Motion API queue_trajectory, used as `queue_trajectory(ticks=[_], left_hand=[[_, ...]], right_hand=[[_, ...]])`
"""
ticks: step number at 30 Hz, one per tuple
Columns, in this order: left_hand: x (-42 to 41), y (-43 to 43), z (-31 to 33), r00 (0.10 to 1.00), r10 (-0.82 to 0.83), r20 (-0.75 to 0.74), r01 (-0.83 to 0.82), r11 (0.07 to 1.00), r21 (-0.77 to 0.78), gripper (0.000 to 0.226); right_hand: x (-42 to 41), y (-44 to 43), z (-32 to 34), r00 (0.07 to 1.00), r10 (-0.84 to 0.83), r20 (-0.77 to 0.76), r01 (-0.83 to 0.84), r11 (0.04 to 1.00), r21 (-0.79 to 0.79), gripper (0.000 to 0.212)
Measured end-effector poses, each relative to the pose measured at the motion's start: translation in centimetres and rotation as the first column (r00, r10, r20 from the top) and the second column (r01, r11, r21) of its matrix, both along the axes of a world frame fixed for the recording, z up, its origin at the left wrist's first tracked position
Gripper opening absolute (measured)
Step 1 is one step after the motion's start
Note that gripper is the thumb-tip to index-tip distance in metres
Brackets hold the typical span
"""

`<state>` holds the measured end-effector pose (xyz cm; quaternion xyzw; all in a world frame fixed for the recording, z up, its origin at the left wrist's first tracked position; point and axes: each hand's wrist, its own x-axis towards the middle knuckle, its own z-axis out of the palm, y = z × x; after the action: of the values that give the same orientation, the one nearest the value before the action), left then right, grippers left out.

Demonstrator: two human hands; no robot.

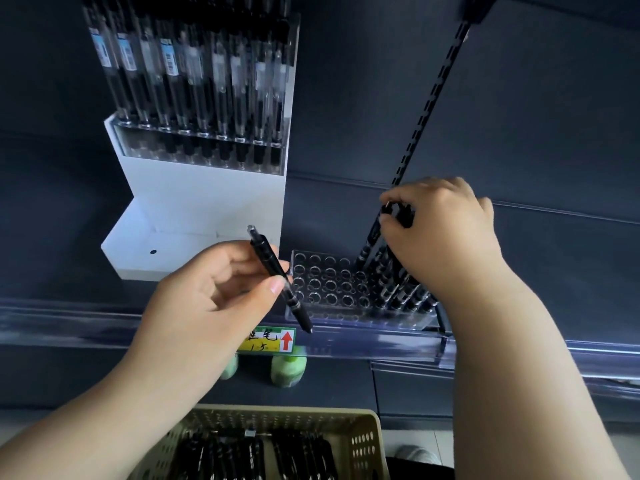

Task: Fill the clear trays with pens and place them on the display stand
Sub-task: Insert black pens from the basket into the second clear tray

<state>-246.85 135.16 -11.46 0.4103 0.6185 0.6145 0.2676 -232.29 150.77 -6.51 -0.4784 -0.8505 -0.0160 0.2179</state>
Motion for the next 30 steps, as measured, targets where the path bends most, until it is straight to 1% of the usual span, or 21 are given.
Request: queue_trajectory(ticks=[2,8,12,17,21,25,30], left_hand=[[-0.1,0.1,-0.1,1.0,0.005,0.009,-0.005,1.0,0.0,0.025],[0.0,0.4,-0.2,0.999,0.031,0.019,-0.031,0.999,-0.013,0.02],[0.4,0.7,-0.5,1.0,0.005,0.011,-0.005,1.0,-0.002,0.022],[1.1,1.0,-1.0,0.999,-0.041,-0.015,0.041,0.999,0.009,0.021],[1.8,1.5,-1.1,0.998,-0.055,-0.025,0.055,0.998,0.031,0.025],[2.2,3.1,0.2,0.995,-0.091,-0.045,0.096,0.988,0.12,0.027],[2.2,6.9,1.3,0.99,-0.071,-0.124,0.093,0.978,0.187,0.031]], right_hand=[[-0.2,-0.1,-0.2,0.999,-0.033,0.031,0.032,0.999,0.033,0.027],[0.0,-0.3,-0.2,0.996,-0.069,0.049,0.064,0.993,0.095,0.026],[0.0,-0.6,-0.4,0.994,-0.072,0.077,0.062,0.991,0.12,0.027],[0.2,-0.5,-0.5,0.996,-0.061,0.069,0.053,0.991,0.119,0.025],[0.6,-0.3,-0.5,0.997,-0.059,0.052,0.055,0.995,0.088,0.031],[0.6,-0.3,-0.4,0.999,-0.02,-0.039,0.022,0.997,0.069,0.035],[0.7,0.0,-0.2,0.976,0.02,-0.215,-0.004,0.997,0.076,0.027]])
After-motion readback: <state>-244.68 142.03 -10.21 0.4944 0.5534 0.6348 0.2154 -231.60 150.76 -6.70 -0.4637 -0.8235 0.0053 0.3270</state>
